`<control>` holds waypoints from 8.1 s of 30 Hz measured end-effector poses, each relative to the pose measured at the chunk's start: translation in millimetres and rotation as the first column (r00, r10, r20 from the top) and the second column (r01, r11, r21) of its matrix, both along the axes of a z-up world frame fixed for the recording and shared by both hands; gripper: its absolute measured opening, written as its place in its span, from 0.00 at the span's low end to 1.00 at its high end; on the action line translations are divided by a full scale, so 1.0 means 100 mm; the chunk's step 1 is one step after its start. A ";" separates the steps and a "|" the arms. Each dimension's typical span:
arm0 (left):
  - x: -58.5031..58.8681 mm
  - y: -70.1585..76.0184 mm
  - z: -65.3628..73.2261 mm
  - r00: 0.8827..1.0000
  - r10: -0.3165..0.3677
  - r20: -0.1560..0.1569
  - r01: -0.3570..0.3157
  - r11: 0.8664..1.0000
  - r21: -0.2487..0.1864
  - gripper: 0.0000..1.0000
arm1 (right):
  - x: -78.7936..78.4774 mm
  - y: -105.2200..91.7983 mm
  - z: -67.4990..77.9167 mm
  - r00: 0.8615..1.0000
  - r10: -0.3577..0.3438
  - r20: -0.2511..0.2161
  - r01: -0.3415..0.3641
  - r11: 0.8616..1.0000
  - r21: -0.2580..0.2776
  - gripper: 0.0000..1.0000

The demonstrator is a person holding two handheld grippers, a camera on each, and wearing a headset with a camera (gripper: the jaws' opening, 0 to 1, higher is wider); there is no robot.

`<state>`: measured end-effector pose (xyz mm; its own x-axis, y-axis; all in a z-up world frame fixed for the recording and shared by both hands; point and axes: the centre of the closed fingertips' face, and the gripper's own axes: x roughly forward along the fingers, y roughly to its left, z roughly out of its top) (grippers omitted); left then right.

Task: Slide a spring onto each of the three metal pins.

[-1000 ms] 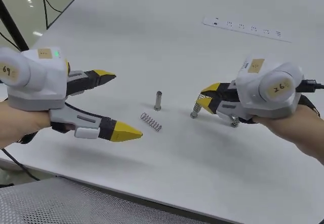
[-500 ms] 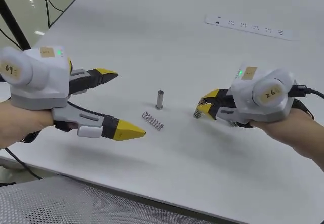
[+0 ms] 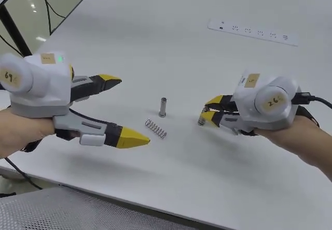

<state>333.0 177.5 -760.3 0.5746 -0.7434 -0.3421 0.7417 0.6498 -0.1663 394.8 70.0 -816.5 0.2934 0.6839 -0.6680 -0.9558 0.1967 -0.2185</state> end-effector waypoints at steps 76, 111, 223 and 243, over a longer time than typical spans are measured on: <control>0.00 0.04 0.03 1.000 0.009 -0.006 -0.009 1.000 0.006 0.98 | -0.50 0.38 0.25 0.978 -0.040 -0.206 0.090 0.967 0.240 0.15; -0.06 0.10 0.00 1.000 0.019 -0.022 -0.018 1.000 0.013 0.98 | -0.59 0.79 -0.44 0.985 -0.001 -0.173 0.017 0.996 0.090 0.08; -0.24 -1.28 0.05 0.891 -0.453 0.023 0.454 0.887 -0.087 0.02 | -0.86 -0.23 0.42 0.967 0.233 -0.100 -0.215 0.963 0.166 0.07; -0.25 -1.27 0.01 0.888 -0.459 0.022 0.459 0.886 -0.058 0.03 | -0.87 -0.19 0.63 0.961 0.228 -0.157 -0.188 0.953 0.236 0.07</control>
